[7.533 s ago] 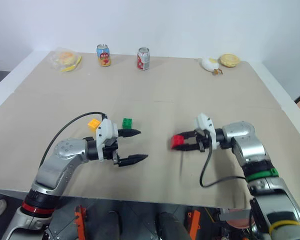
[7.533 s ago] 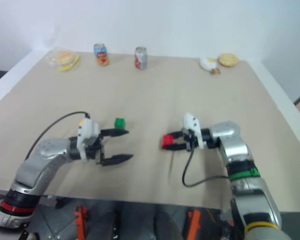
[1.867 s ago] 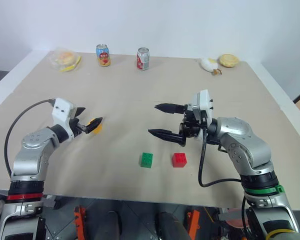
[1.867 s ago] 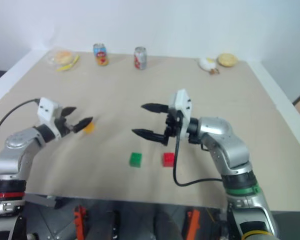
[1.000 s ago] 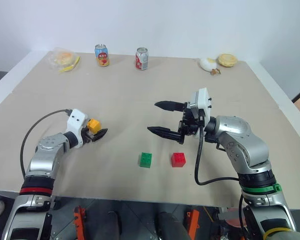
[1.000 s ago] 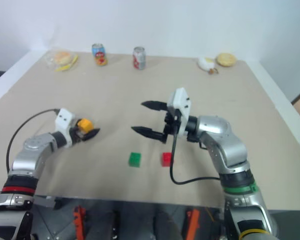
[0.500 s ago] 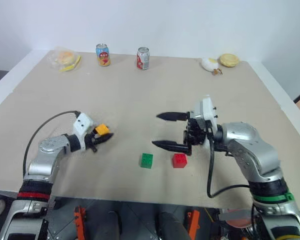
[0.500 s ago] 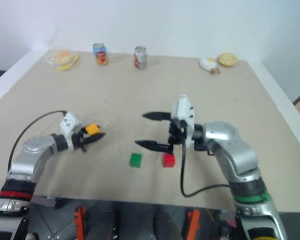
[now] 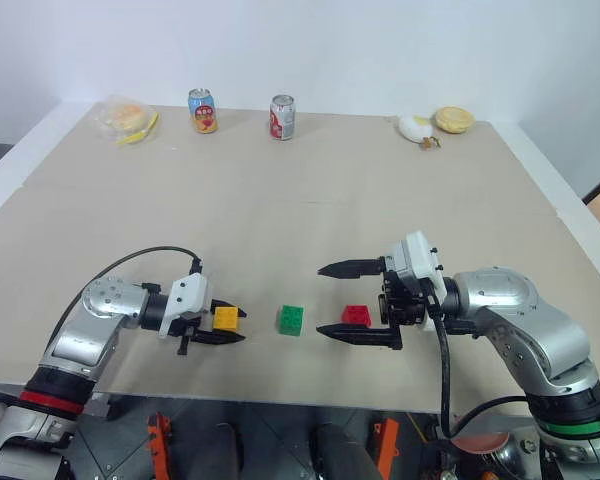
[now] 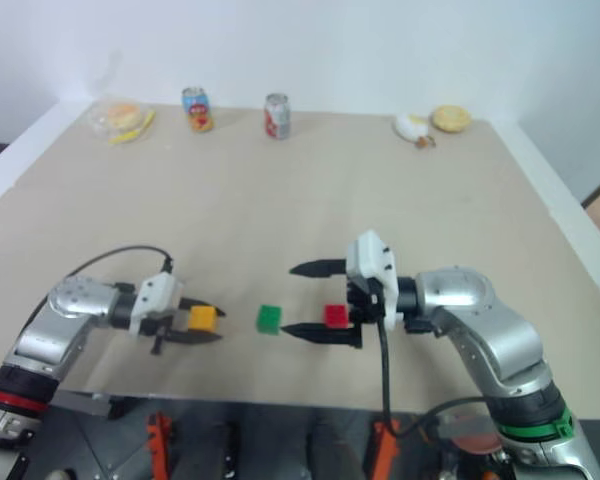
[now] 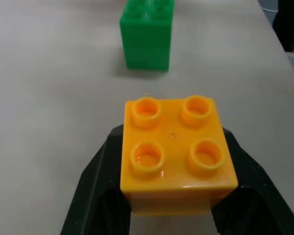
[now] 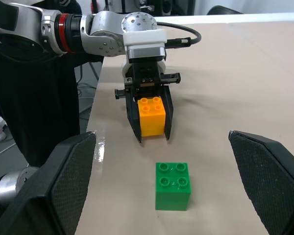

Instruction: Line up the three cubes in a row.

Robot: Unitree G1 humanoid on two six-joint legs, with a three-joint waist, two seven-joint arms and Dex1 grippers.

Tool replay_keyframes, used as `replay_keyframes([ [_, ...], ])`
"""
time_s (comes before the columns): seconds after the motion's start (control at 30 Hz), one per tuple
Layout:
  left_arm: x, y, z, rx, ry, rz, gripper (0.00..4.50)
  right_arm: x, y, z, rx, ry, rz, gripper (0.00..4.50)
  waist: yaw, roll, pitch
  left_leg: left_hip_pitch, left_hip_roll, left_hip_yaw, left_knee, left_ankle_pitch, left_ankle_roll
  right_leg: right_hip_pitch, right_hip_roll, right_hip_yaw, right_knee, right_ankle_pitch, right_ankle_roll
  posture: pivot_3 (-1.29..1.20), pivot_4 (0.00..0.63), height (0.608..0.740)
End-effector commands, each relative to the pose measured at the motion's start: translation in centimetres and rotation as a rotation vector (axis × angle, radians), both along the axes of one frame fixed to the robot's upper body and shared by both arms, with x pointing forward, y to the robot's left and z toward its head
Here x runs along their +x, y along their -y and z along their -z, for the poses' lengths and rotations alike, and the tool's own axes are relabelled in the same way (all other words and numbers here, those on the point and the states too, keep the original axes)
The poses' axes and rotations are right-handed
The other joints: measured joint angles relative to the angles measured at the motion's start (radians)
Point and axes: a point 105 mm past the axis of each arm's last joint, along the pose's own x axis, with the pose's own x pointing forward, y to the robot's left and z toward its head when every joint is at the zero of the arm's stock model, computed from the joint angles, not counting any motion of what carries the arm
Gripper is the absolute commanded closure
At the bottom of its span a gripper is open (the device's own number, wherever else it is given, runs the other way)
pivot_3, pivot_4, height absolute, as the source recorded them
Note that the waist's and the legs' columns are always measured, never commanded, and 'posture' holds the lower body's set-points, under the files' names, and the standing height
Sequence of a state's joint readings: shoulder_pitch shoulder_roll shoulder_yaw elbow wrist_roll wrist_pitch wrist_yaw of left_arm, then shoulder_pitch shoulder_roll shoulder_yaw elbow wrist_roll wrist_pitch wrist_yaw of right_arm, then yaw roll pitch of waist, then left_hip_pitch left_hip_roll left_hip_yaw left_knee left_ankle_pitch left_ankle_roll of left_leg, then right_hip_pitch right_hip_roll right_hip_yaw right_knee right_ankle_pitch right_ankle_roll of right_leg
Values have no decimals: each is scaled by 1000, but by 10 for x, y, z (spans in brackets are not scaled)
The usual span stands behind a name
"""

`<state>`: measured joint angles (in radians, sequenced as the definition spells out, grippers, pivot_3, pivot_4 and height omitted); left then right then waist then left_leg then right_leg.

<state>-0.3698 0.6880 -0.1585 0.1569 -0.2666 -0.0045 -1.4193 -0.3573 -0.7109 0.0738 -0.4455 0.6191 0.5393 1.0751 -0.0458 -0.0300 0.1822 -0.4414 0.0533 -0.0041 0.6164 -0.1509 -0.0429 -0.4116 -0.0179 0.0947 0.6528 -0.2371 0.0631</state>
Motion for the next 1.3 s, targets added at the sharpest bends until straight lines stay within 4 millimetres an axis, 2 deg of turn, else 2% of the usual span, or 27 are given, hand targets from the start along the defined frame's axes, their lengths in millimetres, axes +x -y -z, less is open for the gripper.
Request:
replay_keyframes([
  [0.03,6,-5,-7,10,37,11,3115,-5,2,-13,16,57,7,0,0,0,0,0,0,0,0,0,0,0,0,0,0,0,0,0,150,733],
  [0.23,14,-4,-4,-3,36,-2,3115,-5,1,-11,22,57,16,0,0,0,0,0,0,0,0,0,0,0,0,0,0,0,0,0,150,733],
  [0.53,11,0,-2,-2,28,15,3115,-2,2,-11,22,59,21,0,0,0,0,0,0,0,0,0,0,0,0,0,0,0,0,0,150,733],
  [0.6,10,1,-2,-1,25,18,2076,-1,3,-12,21,59,22,0,0,0,0,0,0,0,0,0,0,0,0,0,0,0,0,0,150,733],
  [0.63,10,1,-2,-1,24,19,1936,-1,3,-12,20,60,22,0,0,0,0,0,0,0,0,0,0,0,0,0,0,0,0,0,150,733],
  [0.77,10,0,-5,9,34,29,445,0,3,-12,22,61,22,0,0,0,0,0,0,0,0,0,0,0,0,-1,0,0,0,0,150,733],
  [0.83,9,1,-11,0,32,39,34,0,3,-12,23,60,23,0,0,0,0,0,0,0,0,0,0,0,0,0,0,0,0,0,150,733],
  [0.97,7,10,-41,-102,26,48,34,0,5,-12,24,54,27,0,0,0,0,0,0,0,0,0,0,0,0,0,0,0,0,0,150,733],
  [1.1,11,18,-84,-239,26,-31,34,-4,11,-16,65,24,54,0,0,0,0,-1,0,-1,1,0,0,1,1,-1,0,0,1,0,150,733],
  [1.23,29,16,-134,-456,6,-248,34,1,24,-26,196,-6,171,0,0,0,0,-1,0,-3,1,0,0,2,1,-1,0,-1,3,0,150,733],
  [1.3,52,0,-155,-581,62,-473,34,13,34,-29,284,-2,308,0,0,-1,0,0,0,-4,1,0,0,3,2,-1,0,0,3,0,150,733],
])
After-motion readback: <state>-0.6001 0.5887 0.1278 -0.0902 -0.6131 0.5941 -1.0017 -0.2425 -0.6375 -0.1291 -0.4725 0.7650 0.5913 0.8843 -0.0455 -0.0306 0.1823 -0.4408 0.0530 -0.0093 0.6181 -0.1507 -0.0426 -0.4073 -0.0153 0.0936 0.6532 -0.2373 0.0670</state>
